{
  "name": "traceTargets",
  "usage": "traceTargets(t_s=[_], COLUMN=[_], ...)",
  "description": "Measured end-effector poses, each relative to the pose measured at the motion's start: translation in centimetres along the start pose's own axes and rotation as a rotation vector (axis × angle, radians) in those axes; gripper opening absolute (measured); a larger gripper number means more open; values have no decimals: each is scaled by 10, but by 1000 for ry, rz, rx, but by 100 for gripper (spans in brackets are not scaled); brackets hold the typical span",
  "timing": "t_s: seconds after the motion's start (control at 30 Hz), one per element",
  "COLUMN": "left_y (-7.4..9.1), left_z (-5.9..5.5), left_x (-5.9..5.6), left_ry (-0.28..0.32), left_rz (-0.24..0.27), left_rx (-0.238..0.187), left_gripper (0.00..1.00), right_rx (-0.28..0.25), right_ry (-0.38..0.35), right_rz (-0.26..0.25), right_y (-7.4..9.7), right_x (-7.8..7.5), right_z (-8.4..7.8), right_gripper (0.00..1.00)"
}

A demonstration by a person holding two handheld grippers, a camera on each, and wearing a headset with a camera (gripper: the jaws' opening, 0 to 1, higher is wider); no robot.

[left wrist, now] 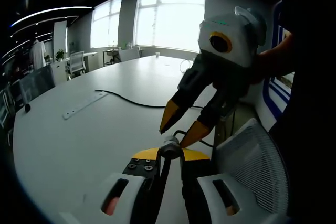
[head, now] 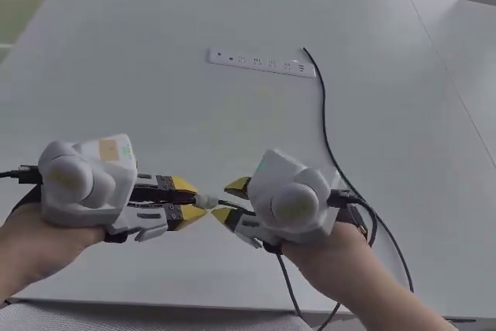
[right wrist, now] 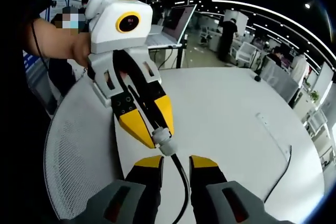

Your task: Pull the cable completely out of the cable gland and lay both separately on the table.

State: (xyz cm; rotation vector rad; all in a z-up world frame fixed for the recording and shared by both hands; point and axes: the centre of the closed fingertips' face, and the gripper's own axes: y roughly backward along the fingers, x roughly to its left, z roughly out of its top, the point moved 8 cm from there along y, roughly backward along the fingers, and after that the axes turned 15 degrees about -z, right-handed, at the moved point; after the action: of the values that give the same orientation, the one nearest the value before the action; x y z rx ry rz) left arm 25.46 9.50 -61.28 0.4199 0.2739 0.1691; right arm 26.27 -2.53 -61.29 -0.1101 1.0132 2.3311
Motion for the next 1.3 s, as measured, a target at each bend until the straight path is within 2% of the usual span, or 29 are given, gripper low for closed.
traceTargets(t_s=[0.13, 0.33, 0.43, 0.6, 0.87, 1.1, 1.3], left_y=[2, 5, 6, 9, 9, 12, 11], left_z=[-2, -3, -4, -4, -2, -1, -2], left_x=[1, 5, 7, 11, 13, 15, 15], left_ry=[7, 12, 11, 16, 14, 15, 16], left_rz=[4, 17, 21, 28, 29, 29, 27], left_rx=[-1, -2, 1, -5, -7, -13, -14], left_gripper=[15, 15, 15, 15, 15, 15, 15], right_rx=[17, 14, 10, 3, 30, 76, 122], right_ry=[56, 62, 77, 59, -78, -168, -291], right_rz=[-7, -3, -7, -12, -18, -39, -41], right_y=[-5, -11, -13, -16, -19, -18, -21], right_x=[-1, -2, -2, -4, -9, -17, -21], right_z=[-4, 1, 2, 5, 2, -12, -31], right_gripper=[10, 2, 2, 1, 1, 1, 0])
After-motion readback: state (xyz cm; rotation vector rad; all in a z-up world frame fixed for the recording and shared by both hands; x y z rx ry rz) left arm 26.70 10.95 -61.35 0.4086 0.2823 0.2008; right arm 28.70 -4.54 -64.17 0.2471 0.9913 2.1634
